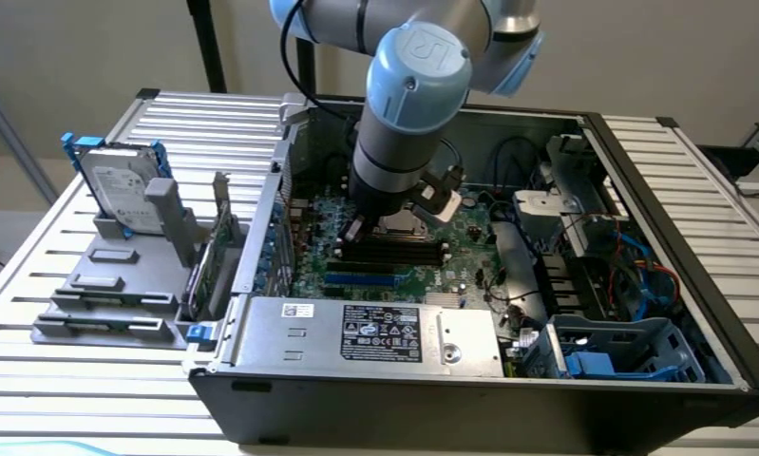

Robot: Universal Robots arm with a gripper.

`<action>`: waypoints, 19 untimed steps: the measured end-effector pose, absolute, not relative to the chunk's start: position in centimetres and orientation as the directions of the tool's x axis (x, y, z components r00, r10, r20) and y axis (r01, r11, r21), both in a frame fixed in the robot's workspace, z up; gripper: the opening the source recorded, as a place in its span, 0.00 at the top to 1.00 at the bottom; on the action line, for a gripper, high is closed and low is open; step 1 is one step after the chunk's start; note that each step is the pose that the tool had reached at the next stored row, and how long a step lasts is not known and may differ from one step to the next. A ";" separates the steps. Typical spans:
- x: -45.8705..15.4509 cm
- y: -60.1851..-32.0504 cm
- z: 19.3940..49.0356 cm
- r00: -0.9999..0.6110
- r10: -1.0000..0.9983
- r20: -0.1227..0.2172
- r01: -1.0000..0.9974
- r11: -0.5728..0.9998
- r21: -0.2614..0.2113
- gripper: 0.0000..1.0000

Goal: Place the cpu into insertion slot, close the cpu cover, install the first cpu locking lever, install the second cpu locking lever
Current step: 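Install the second cpu locking lever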

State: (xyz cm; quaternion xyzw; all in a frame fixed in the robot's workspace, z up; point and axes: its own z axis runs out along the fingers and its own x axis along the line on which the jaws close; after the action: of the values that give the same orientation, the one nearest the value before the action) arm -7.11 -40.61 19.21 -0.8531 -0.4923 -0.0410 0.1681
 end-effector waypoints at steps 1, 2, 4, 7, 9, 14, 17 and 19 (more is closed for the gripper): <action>-7.1 -40.6 19.2 0.512 0.826 0.236 0.854 -0.459 -0.246 0.89; -7.1 -40.6 19.2 0.511 0.826 0.236 0.854 -0.459 -0.245 0.89; -7.1 -40.6 19.2 0.511 0.826 0.236 0.854 -0.459 -0.244 0.89; -7.1 -40.6 19.2 0.511 0.827 0.234 0.855 -0.460 -0.242 0.89; -7.1 -40.6 19.2 0.511 0.828 0.231 0.855 -0.460 -0.241 0.89; -7.1 -40.6 19.2 0.511 0.829 0.227 0.855 -0.461 -0.238 0.89; -7.1 -40.5 19.2 0.511 0.830 0.223 0.855 -0.463 -0.236 0.89; -7.1 -40.6 19.2 0.511 0.831 0.220 0.855 -0.463 -0.234 0.89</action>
State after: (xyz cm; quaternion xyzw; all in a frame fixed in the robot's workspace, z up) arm -7.15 -40.55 19.23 -0.8546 -0.4931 -0.0371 0.1584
